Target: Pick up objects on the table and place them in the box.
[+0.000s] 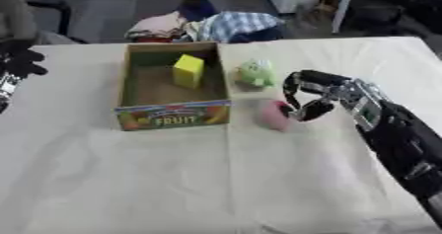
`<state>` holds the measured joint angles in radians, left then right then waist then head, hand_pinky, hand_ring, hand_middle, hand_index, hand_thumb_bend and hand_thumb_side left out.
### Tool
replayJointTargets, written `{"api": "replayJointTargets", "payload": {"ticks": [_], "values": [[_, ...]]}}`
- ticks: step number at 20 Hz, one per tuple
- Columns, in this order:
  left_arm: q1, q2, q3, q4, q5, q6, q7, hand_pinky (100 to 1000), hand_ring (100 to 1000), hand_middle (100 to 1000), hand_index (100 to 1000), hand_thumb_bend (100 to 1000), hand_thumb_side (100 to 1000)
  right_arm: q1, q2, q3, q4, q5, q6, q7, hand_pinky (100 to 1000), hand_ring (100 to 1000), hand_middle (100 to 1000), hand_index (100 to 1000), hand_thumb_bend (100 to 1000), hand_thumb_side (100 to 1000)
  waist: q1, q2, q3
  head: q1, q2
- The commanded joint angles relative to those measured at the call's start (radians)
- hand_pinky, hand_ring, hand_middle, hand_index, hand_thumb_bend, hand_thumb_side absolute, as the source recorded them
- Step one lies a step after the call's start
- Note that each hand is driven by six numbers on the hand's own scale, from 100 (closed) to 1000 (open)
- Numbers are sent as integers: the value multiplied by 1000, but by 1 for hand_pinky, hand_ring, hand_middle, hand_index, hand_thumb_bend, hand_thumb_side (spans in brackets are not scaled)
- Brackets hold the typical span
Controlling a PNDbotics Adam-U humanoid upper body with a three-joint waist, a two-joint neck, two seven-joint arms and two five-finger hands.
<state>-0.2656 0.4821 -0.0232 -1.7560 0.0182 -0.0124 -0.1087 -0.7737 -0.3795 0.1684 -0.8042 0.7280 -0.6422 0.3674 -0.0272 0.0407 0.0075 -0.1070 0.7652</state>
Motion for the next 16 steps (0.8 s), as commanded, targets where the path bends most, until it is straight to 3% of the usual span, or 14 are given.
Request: {"api": "replayJointTargets", "payload": {"ticks": [1, 2, 4, 10, 16], "values": [[-10, 10, 11, -9, 9, 1, -1, 846, 666, 672, 848, 383, 746, -16, -39, 4, -52, -37, 6, 19, 684, 672, 549, 623, 193, 299, 1, -14, 0, 3, 5], [-10, 9, 11, -9, 9, 1, -2, 846, 666, 671, 848, 382, 747, -16, -42, 5, -63, -46, 9, 33, 696, 695, 595, 742, 213, 364, 1, -14, 0, 3, 5], [-9, 9, 12, -8, 9, 1, -2, 846, 666, 671, 848, 381, 748, -16, -49, 8, -83, -63, 14, 74, 713, 728, 654, 846, 224, 439, 1, -14, 0, 4, 5], [-8, 7, 12, -6, 10, 2, -3, 847, 667, 672, 848, 380, 751, -18, -54, 19, -101, -97, 26, 198, 726, 750, 700, 886, 235, 511, -1, -15, 0, 3, 5], [-6, 5, 12, -5, 10, 2, -5, 847, 667, 672, 848, 379, 753, -13, -25, 21, -26, -31, 21, 218, 728, 756, 711, 886, 239, 530, 2, -14, -1, 1, 5]]}}
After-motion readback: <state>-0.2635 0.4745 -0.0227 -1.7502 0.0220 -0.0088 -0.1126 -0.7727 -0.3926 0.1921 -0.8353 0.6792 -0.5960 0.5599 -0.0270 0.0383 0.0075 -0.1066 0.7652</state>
